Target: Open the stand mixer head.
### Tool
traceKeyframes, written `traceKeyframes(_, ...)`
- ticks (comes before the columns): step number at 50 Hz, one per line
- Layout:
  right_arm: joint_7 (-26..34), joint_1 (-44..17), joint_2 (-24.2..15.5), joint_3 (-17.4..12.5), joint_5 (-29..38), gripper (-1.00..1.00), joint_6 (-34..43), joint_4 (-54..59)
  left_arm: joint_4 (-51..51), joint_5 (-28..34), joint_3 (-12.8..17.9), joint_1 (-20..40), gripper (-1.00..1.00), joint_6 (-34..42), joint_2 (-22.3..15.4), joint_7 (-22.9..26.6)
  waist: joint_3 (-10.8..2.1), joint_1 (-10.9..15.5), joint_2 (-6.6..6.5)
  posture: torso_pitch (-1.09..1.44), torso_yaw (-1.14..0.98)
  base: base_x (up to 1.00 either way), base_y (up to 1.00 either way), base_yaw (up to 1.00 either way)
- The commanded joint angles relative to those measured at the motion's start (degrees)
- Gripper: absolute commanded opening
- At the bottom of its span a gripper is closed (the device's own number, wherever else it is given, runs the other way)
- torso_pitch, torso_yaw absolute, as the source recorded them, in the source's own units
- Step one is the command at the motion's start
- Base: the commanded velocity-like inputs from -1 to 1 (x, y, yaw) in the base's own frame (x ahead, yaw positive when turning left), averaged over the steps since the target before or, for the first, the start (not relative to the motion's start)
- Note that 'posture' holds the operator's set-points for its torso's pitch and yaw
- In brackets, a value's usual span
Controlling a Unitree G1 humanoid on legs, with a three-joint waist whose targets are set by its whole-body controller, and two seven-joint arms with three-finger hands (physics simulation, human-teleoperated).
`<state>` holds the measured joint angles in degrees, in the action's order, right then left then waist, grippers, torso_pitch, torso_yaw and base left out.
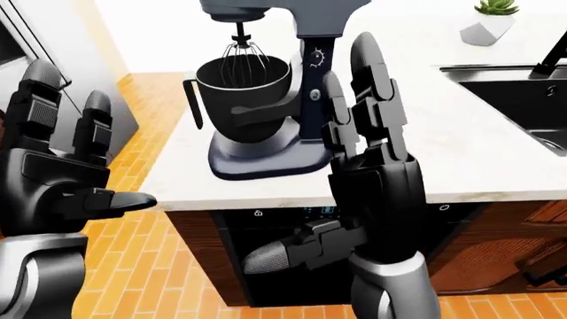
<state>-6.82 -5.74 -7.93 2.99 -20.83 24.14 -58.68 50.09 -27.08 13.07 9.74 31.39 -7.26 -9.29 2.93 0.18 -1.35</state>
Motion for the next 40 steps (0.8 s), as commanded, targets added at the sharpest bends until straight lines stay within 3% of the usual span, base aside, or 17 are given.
traceKeyframes(1, -0.23, -0.94, -0.1, -0.68, 0.52, 1.0, -1.37, -1.31, 1.55, -0.26, -0.43, 1.4, 1.0, -1.6, -0.12, 0.39, -1.05, -0.34, 0.09, 0.0, 0.0, 0.0, 0.0, 0.0)
traceKeyframes(4, -0.43, -1.06, -0.19, -0.56, 0.49, 1.0, -1.34, -1.31, 1.54, -0.48, -0.17, 1.61, 1.0, -1.5, -0.25, 0.11, -1.56, 0.13, 2.8, 0.0, 0.0, 0.0, 0.0, 0.0)
traceKeyframes(5, -0.3, -0.98, -0.31, -0.38, 0.68, 1.0, -1.4, -1.31, 1.49, -0.31, -0.19, 1.56, 1.0, -1.74, -0.28, 0.1, -1.11, 0.19, 1.42, 0.0, 0.0, 0.0, 0.0, 0.0)
traceKeyframes(8, -0.51, -0.86, -0.51, -0.29, 0.49, 1.0, -1.64, -1.31, 2.06, -0.48, -0.29, 1.54, 1.0, -1.49, -0.3, -0.05, -2.29, 0.07, 1.46, 0.0, 0.0, 0.0, 0.0, 0.0)
traceKeyframes(13, -1.08, -1.06, -1.02, -0.46, -0.13, 1.0, -1.77, -1.31, 1.72, 1.23, -1.08, 1.36, 1.0, -1.0, -0.34, 0.91, -2.57, -0.1, 1.11, -0.01, 0.0, 0.0, 0.0, 0.0)
traceKeyframes(20, -0.39, -0.77, -0.42, -0.39, 0.47, 1.0, -1.69, -1.31, 1.94, 1.1, -0.79, 1.38, 1.0, -0.94, 0.06, 1.26, -4.49, -0.33, 1.03, -0.08, 0.0, 0.0, 0.0, 0.0)
traceKeyframes(29, -0.36, -0.65, -0.35, -0.35, 0.6, 1.0, -1.72, -1.31, 2.22, 0.94, -0.71, 1.36, 1.0, -0.88, -0.06, 1.15, -7.97, -0.38, 0.99, -0.17, 0.0, 0.0, 0.0, 0.0)
traceKeyframes(40, -0.73, -1.03, 0.1, -0.99, -0.84, 1.0, -0.36, -1.31, 1.29, 0.87, -0.37, 1.56, 1.0, -1.88, 0.13, 0.76, -13.66, -0.15, 0.9, -0.25, 0.0, 0.0, 0.0, 0.0)
